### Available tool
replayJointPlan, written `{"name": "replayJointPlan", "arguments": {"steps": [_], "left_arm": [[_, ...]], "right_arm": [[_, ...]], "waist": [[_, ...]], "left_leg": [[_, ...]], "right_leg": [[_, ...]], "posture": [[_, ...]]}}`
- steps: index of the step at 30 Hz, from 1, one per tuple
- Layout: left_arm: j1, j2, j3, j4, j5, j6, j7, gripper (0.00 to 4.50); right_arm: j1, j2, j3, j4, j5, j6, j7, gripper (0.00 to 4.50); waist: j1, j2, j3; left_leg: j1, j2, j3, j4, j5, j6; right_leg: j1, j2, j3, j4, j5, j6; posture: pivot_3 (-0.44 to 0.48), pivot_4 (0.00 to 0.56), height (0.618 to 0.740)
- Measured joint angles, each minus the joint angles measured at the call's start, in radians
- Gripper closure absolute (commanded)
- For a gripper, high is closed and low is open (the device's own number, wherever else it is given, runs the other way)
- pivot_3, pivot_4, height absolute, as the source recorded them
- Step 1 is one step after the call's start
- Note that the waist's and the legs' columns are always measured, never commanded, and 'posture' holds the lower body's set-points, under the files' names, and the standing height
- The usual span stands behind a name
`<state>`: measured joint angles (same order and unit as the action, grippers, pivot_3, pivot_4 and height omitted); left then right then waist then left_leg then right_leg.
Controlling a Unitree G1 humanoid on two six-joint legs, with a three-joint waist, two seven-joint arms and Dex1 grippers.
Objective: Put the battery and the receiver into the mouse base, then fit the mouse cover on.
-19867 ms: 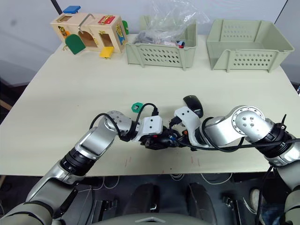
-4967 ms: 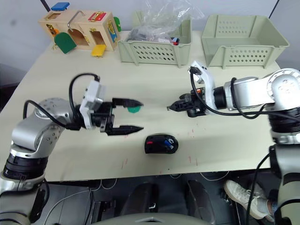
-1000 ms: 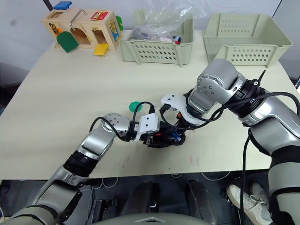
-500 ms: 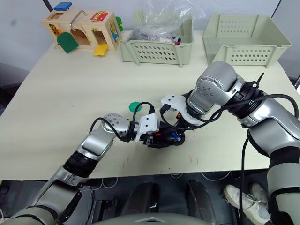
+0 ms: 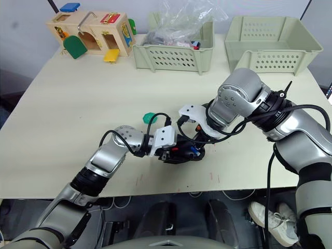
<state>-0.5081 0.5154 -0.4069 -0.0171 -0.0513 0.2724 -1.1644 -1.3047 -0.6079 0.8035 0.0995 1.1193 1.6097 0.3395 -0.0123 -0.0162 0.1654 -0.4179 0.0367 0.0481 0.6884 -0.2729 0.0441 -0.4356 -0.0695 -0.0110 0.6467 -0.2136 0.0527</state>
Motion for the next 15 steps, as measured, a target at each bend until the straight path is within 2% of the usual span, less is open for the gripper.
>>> {"name": "replayJointPlan", "arguments": {"steps": [15], "left_arm": [[0.000, -0.003, 0.000, 0.000, 0.003, 0.001, 0.003, 1.62]], "right_arm": [[0.001, 0.001, 0.003, 0.003, -0.032, 0.000, 0.024, 4.50]], "waist": [[0.001, 0.000, 0.000]], "left_leg": [[0.000, 0.000, 0.000, 0.000, 0.000, 0.000]], "right_leg": [[0.000, 0.000, 0.000, 0.000, 0.000, 0.000]], "posture": [[0.000, 0.150, 0.740]]}}
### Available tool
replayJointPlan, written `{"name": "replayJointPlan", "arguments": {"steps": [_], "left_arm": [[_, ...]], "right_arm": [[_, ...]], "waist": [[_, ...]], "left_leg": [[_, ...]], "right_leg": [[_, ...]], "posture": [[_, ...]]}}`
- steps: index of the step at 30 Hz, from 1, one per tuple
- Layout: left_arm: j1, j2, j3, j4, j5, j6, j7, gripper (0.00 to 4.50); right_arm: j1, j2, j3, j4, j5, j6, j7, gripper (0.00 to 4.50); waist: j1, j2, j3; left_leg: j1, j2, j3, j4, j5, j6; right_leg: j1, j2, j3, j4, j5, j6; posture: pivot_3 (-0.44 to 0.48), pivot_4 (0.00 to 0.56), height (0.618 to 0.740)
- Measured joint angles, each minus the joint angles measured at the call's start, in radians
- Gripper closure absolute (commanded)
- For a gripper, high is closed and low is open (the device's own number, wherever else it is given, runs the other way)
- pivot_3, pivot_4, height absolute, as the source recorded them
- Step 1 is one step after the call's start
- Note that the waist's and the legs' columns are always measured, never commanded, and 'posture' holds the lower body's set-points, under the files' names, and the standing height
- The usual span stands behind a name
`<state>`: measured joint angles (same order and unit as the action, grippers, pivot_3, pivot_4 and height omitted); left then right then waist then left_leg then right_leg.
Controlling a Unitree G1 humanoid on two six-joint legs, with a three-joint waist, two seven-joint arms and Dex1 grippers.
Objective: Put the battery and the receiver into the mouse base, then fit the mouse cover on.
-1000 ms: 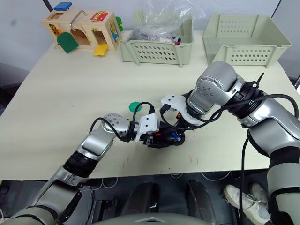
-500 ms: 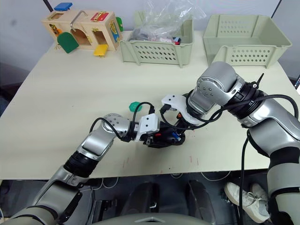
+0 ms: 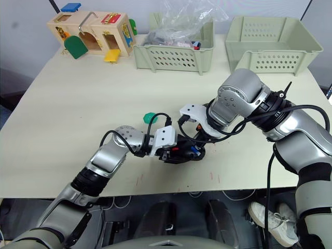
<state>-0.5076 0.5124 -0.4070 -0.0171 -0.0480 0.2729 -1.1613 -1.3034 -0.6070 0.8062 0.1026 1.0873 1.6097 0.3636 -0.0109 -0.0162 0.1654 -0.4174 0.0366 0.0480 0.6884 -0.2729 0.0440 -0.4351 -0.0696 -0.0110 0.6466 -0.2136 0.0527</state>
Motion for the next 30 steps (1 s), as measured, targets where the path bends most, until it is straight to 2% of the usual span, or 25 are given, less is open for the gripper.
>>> {"name": "replayJointPlan", "arguments": {"steps": [12, 19, 22, 25, 28, 29, 30], "left_arm": [[0.001, -0.002, 0.002, 0.000, 0.002, 0.004, 0.003, 1.62], [0.003, -0.005, 0.003, 0.000, 0.005, 0.005, 0.006, 1.62], [0.005, -0.006, 0.003, 0.000, 0.006, 0.005, 0.007, 1.62], [0.005, -0.007, 0.003, 0.000, 0.006, 0.005, 0.007, 1.62], [0.006, -0.008, 0.003, 0.000, 0.006, 0.005, 0.007, 1.62], [0.005, -0.008, 0.003, 0.000, 0.006, 0.005, 0.007, 1.62], [0.006, -0.009, 0.003, 0.000, 0.006, 0.006, 0.007, 1.62]], "right_arm": [[0.036, 0.004, -0.040, 0.014, 0.132, 0.000, -0.165, 4.50], [0.071, -0.003, -0.081, 0.012, 0.250, -0.002, -0.314, 4.50], [0.092, -0.005, -0.101, -0.007, 0.325, -0.002, -0.421, 4.50], [0.098, -0.005, -0.108, -0.008, 0.353, -0.002, -0.458, 4.50], [0.103, -0.007, -0.108, -0.017, 0.400, -0.003, -0.502, 3.56], [0.103, -0.007, -0.108, -0.019, 0.404, -0.003, -0.503, 3.17], [0.100, -0.010, -0.107, -0.022, 0.416, -0.003, -0.509, 2.57]], "waist": [[-0.001, 0.000, 0.000], [-0.001, 0.000, -0.001], [-0.001, 0.000, -0.002], [0.000, -0.001, -0.002], [0.000, 0.000, -0.002], [0.000, 0.000, -0.002], [0.000, 0.000, -0.002]], "left_leg": [[0.001, 0.000, 0.000, 0.000, 0.000, 0.000], [0.002, 0.000, 0.000, 0.000, 0.000, 0.000], [0.002, 0.000, 0.000, 0.000, 0.000, 0.000], [0.002, 0.000, 0.000, 0.000, 0.000, 0.000], [0.002, 0.000, -0.001, 0.000, 0.000, 0.000], [0.002, 0.000, -0.001, 0.000, 0.000, 0.000], [0.002, 0.000, 0.000, 0.000, 0.000, 0.000]], "right_leg": [[0.001, 0.000, 0.000, 0.000, 0.000, 0.000], [0.002, 0.000, 0.000, -0.001, 0.000, 0.000], [0.003, 0.000, 0.000, -0.001, 0.000, 0.000], [0.003, 0.000, 0.000, -0.001, 0.000, 0.000], [0.003, 0.000, 0.000, -0.001, 0.000, 0.000], [0.003, 0.000, 0.000, -0.001, 0.000, 0.000], [0.003, 0.000, 0.000, -0.001, 0.000, 0.000]], "posture": [[0.000, 0.150, 0.740], [0.000, 0.150, 0.740], [0.000, 0.150, 0.740], [0.000, 0.150, 0.740], [0.000, 0.150, 0.740], [0.000, 0.150, 0.740], [0.000, 0.150, 0.740]]}}
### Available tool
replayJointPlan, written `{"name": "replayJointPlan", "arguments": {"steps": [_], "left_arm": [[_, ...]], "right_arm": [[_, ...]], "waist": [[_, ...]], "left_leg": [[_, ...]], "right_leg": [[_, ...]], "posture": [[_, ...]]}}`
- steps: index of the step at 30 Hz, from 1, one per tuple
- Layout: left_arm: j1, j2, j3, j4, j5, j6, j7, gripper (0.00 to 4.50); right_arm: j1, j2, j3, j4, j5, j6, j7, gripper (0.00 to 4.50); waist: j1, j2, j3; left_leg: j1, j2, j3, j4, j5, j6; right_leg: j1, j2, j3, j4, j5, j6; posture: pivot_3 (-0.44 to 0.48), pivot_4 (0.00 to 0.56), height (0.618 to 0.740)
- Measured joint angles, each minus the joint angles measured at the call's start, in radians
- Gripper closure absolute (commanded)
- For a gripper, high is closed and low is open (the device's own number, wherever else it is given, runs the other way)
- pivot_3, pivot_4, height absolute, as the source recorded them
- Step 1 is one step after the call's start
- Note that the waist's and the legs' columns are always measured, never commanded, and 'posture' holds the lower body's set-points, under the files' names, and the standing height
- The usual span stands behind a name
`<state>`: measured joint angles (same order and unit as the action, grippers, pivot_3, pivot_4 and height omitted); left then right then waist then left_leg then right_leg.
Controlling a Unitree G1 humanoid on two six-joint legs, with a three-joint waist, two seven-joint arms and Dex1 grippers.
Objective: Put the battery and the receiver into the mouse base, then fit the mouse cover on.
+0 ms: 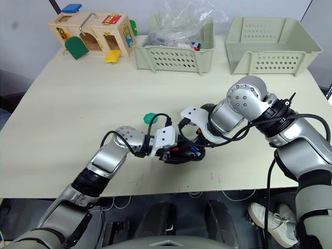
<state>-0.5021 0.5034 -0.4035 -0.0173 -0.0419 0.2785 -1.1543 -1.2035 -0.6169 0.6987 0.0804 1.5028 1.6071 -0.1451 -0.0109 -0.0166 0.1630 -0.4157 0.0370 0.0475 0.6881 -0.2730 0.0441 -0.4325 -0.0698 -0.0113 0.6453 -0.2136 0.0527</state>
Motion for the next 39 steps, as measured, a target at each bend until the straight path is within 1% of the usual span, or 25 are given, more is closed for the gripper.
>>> {"name": "replayJointPlan", "arguments": {"steps": [1, 2, 6, 7, 8, 10, 11, 15, 16, 17, 19, 20, 22, 24, 27, 28, 30, 32, 34, 35, 37, 39], "left_arm": [[0.000, -0.001, 0.000, 0.000, 0.000, 0.000, 0.000, 1.62], [0.000, -0.003, 0.000, 0.000, 0.000, -0.001, 0.001, 1.62], [0.001, -0.004, 0.000, -0.001, 0.000, -0.001, 0.001, 1.62], [0.001, -0.005, 0.000, -0.001, 0.000, -0.001, 0.001, 1.62], [0.002, -0.009, -0.001, -0.001, 0.000, -0.002, 0.001, 1.62], [0.002, -0.008, 0.000, -0.001, 0.000, -0.002, 0.001, 1.62], [0.002, -0.007, 0.001, -0.001, 0.000, -0.002, 0.000, 1.62], [0.002, -0.009, 0.000, 0.001, 0.000, -0.004, 0.002, 1.62], [-0.001, -0.018, -0.006, 0.001, 0.001, -0.005, 0.003, 1.62], [0.001, -0.018, -0.006, 0.001, -0.001, -0.006, 0.003, 1.62], [0.000, -0.016, -0.005, 0.001, 0.000, -0.006, 0.001, 1.62], [0.000, -0.013, -0.006, 0.001, 0.000, -0.003, 0.000, 1.62], [0.001, -0.009, -0.004, 0.000, 0.000, -0.002, 0.001, 1.62], [0.001, -0.006, -0.003, -0.001, 0.000, -0.001, 0.002, 1.62], [0.001, -0.003, -0.003, -0.001, 0.000, 0.001, 0.003, 1.62], [0.000, 0.000, -0.009, -0.010, 0.001, 0.019, 0.000, 1.62], [-0.008, 0.004, -0.016, -0.015, 0.001, 0.035, -0.004, 1.62], [-0.014, 0.009, -0.019, -0.018, 0.001, 0.043, -0.007, 1.62], [-0.014, 0.010, -0.020, -0.019, 0.001, 0.043, -0.007, 1.62], [-0.014, 0.011, -0.020, -0.019, 0.000, 0.044, -0.007, 1.62], [-0.014, 0.012, -0.021, -0.020, 0.000, 0.044, -0.007, 1.62], [-0.014, 0.013, -0.021, -0.020, 0.000, 0.043, -0.008, 1.62]], "right_arm": [[-0.003, -0.004, 0.001, 0.001, 0.002, 0.000, -0.003, 2.29], [-0.009, -0.017, 0.012, 0.009, 0.008, 0.002, -0.009, 1.87], [-0.011, -0.076, 0.041, -0.003, 0.038, 0.003, -0.004, 1.87], [-0.015, -0.104, 0.042, -0.019, 0.049, 0.003, 0.001, 1.87], [-0.022, -0.170, 0.040, -0.059, 0.078, 0.002, 0.012, 1.87], [-0.013, -0.221, -0.001, -0.109, 0.083, 0.002, 0.017, 1.87], [-0.007, -0.226, -0.017, -0.121, 0.084, 0.002, 0.018, 1.87], [0.124, -0.241, -0.174, -0.292, 0.055, -0.041, 0.038, 1.87], [0.228, -0.283, -0.248, -0.403, 0.014, -0.096, 0.076, 1.87], [0.299, -0.313, -0.289, -0.477, -0.019, -0.129, 0.101, 1.87], [0.375, -0.323, -0.338, -0.527, -0.051, -0.168, 0.113, 1.87], [0.462, -0.325, -0.393, -0.584, -0.098, -0.226, 0.127, 1.87], [0.558, -0.325, -0.425, -0.660, -0.175, -0.300, 0.163, 1.87], [0.648, -0.325, -0.454, -0.745, -0.270, -0.385, 0.231, 1.87], [0.692, -0.321, -0.468, -0.772, -0.337, -0.434, 0.265, 1.87], [0.775, -0.288, -0.492, -0.771, -0.424, -0.514, 0.280, 1.87], [0.844, -0.247, -0.498, -0.756, -0.491, -0.568, 0.290, 1.87], [0.883, -0.214, -0.509, -0.747, -0.542, -0.607, 0.304, 1.87], [0.892, -0.213, -0.510, -0.745, -0.567, -0.619, 0.319, 1.87], [0.905, -0.210, -0.510, -0.744, -0.609, -0.644, 0.345, 2.10], [0.931, -0.190, -0.510, -0.731, -0.660, -0.681, 0.378, 2.75], [0.958, -0.159, -0.510, -0.711, -0.705, -0.719, 0.405, 3.82]], "waist": [[0.000, 0.000, 0.000], [0.002, 0.000, 0.000], [0.002, 0.000, 0.000], [0.003, 0.000, 0.000], [0.007, 0.001, 0.000], [0.007, 0.000, 0.000], [0.006, 0.000, 0.000], [0.010, 0.000, 0.000], [0.018, 0.000, 0.000], [0.024, 0.000, 0.000], [0.023, 0.000, 0.000], [0.023, 0.000, 0.000], [0.021, 0.000, 0.000], [0.020, 0.000, 0.000], [0.018, 0.000, 0.000], [0.021, -0.002, -0.001], [0.022, -0.002, -0.001], [0.022, -0.002, -0.001], [0.021, -0.002, -0.001], [0.022, -0.002, -0.001], [0.022, -0.002, -0.001], [0.022, -0.003, -0.002]], "left_leg": [[0.000, 0.000, 0.000, 0.000, 0.000, 0.000], [0.000, 0.000, 0.000, 0.000, 0.000, 0.000], [-0.001, 0.000, 0.000, 0.000, 0.000, 0.000], [-0.001, 0.000, 0.000, 0.000, 0.000, 0.000], [-0.002, 0.000, -0.001, 0.000, 0.000, 0.000], [-0.002, 0.000, 0.000, 0.000, 0.000, 0.000], [-0.002, 0.000, 0.000, -0.001, 0.000, 0.000], [-0.002, 0.000, -0.002, -0.001, 0.000, 0.000], [-0.003, 0.000, -0.003, -0.001, 0.000, 0.000], [-0.003, 0.000, -0.002, -0.001, 0.000, 0.000], [-0.002, 0.000, -0.001, -0.001, 0.000, 0.000], [-0.002, 0.000, 0.000, -0.001, 0.000, 0.000], [-0.001, 0.000, 0.000, -0.001, 0.000, 0.000], [0.000, 0.000, 0.000, -0.001, 0.000, 0.000], [0.001, 0.000, 0.000, 0.000, 0.000, 0.000], [0.001, 0.000, 0.000, 0.000, 0.000, 0.000], [0.001, 0.000, 0.000, 0.000, 0.000, 0.000], [0.001, 0.000, 0.001, 0.000, 0.000, 0.000], [0.001, 0.000, 0.001, 0.000, 0.000, 0.000], [0.001, 0.000, 0.000, 0.000, 0.000, 0.000], [0.001, 0.001, 0.000, 0.000, 0.000, 0.000], [0.001, 0.001, 0.000, 0.000, 0.000, 0.000]], "right_leg": [[0.000, 0.000, 0.000, 0.000, 0.000, 0.000], [0.000, 0.000, 0.000, 0.000, 0.000, 0.000], [0.000, -0.001, 0.000, -0.002, 0.000, 0.001], [0.000, -0.001, 0.000, -0.002, 0.000, 0.001], [0.000, -0.001, 0.000, -0.003, 0.000, 0.001], [0.000, -0.001, 0.000, -0.003, 0.000, 0.001], [0.000, -0.001, 0.000, -0.003, 0.000, 0.001], [0.000, 0.000, -0.001, -0.003, 0.000, 0.001], [0.000, 0.000, -0.003, -0.004, 0.000, 0.001], [0.000, -0.001, -0.001, -0.004, 0.000, 0.001], [0.000, -0.001, 0.000, -0.005, 0.001, 0.001], [0.000, 0.000, 0.000, -0.004, 0.001, 0.002], [0.000, 0.000, 0.000, -0.003, 0.001, 0.001], [0.000, 0.001, 0.001, -0.003, 0.000, 0.001], [0.000, 0.002, 0.001, -0.002, 0.001, 0.001], [0.001, 0.002, 0.001, -0.003, 0.001, 0.001], [0.001, 0.003, 0.001, -0.003, 0.001, 0.001], [0.001, 0.003, 0.002, -0.003, 0.001, 0.001], [0.001, 0.003, 0.002, -0.003, 0.001, 0.001], [0.001, 0.003, 0.001, -0.003, 0.001, 0.001], [0.001, 0.003, 0.001, -0.003, 0.001, 0.001], [0.001, 0.004, 0.001, -0.003, 0.001, 0.001]], "posture": [[0.000, 0.150, 0.740], [0.000, 0.150, 0.740], [0.000, 0.150, 0.740], [0.000, 0.150, 0.740], [0.000, 0.150, 0.740], [0.000, 0.150, 0.740], [0.000, 0.150, 0.740], [0.000, 0.150, 0.740], [0.000, 0.150, 0.740], [0.000, 0.150, 0.740], [0.000, 0.150, 0.740], [0.000, 0.150, 0.740], [0.000, 0.150, 0.740], [0.000, 0.150, 0.740], [0.000, 0.150, 0.740], [0.000, 0.150, 0.740], [0.000, 0.150, 0.740], [0.000, 0.150, 0.740], [0.000, 0.150, 0.740], [0.000, 0.150, 0.740], [0.000, 0.150, 0.740], [0.000, 0.150, 0.740]]}}
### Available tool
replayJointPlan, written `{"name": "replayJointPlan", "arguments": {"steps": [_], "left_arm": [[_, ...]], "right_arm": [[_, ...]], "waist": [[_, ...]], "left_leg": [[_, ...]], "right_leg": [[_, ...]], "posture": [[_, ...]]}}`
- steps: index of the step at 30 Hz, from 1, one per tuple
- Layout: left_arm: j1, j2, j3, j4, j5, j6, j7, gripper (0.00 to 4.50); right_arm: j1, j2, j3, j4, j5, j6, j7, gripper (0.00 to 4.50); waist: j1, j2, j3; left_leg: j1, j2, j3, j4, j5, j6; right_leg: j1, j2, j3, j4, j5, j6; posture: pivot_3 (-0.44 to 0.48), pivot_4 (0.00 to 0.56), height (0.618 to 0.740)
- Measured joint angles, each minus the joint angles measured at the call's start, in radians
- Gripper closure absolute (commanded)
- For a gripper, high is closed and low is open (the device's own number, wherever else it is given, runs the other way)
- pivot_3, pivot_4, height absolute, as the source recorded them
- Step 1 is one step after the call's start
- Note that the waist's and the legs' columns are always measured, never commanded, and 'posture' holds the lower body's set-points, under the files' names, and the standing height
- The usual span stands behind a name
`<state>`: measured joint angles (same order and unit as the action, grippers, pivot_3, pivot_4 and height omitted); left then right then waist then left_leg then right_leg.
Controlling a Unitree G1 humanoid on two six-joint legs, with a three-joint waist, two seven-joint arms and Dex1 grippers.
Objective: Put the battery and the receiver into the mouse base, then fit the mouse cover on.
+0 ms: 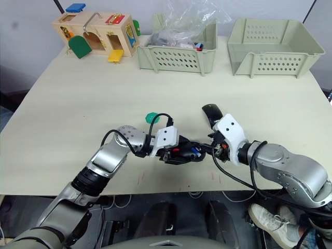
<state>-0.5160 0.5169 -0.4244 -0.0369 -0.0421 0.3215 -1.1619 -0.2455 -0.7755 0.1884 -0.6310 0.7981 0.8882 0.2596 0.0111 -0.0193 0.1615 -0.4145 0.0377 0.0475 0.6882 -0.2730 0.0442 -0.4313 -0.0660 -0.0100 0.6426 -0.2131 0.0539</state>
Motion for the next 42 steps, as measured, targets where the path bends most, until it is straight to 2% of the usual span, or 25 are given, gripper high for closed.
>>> {"name": "replayJointPlan", "arguments": {"steps": [1, 2, 17, 42], "left_arm": [[0.000, 0.000, 0.000, 0.000, 0.000, 0.000, 0.000, 1.62], [0.000, 0.000, 0.000, 0.000, 0.000, -0.001, 0.000, 1.62], [-0.006, 0.002, -0.001, 0.007, 0.000, -0.002, -0.009, 1.62], [-0.005, 0.002, -0.001, 0.005, -0.002, 0.013, -0.009, 1.62]], "right_arm": [[0.009, 0.012, 0.002, 0.009, -0.018, -0.014, 0.011, 4.27], [0.023, 0.025, 0.007, 0.022, -0.053, -0.040, 0.031, 4.47], [0.083, 0.126, 0.063, 0.063, -0.289, -0.164, 0.174, 4.47], [0.101, 0.194, 0.083, 0.106, -0.438, -0.191, 0.260, 4.47]], "waist": [[0.000, 0.000, 0.000], [0.000, 0.000, 0.000], [0.000, 0.000, 0.000], [0.000, 0.000, -0.002]], "left_leg": [[0.000, 0.000, 0.000, 0.000, 0.000, 0.000], [0.000, 0.000, 0.000, 0.000, 0.000, 0.000], [0.001, 0.000, 0.000, 0.000, 0.000, 0.000], [0.001, 0.000, 0.001, 0.001, 0.000, 0.000]], "right_leg": [[0.000, 0.000, 0.000, 0.000, 0.000, 0.000], [0.000, 0.000, 0.000, 0.000, 0.000, 0.000], [0.000, 0.000, 0.000, 0.000, 0.000, 0.000], [0.001, 0.001, 0.000, 0.001, 0.000, 0.000]], "posture": [[0.000, 0.150, 0.740], [0.000, 0.150, 0.740], [0.000, 0.150, 0.740], [0.000, 0.150, 0.740]]}}
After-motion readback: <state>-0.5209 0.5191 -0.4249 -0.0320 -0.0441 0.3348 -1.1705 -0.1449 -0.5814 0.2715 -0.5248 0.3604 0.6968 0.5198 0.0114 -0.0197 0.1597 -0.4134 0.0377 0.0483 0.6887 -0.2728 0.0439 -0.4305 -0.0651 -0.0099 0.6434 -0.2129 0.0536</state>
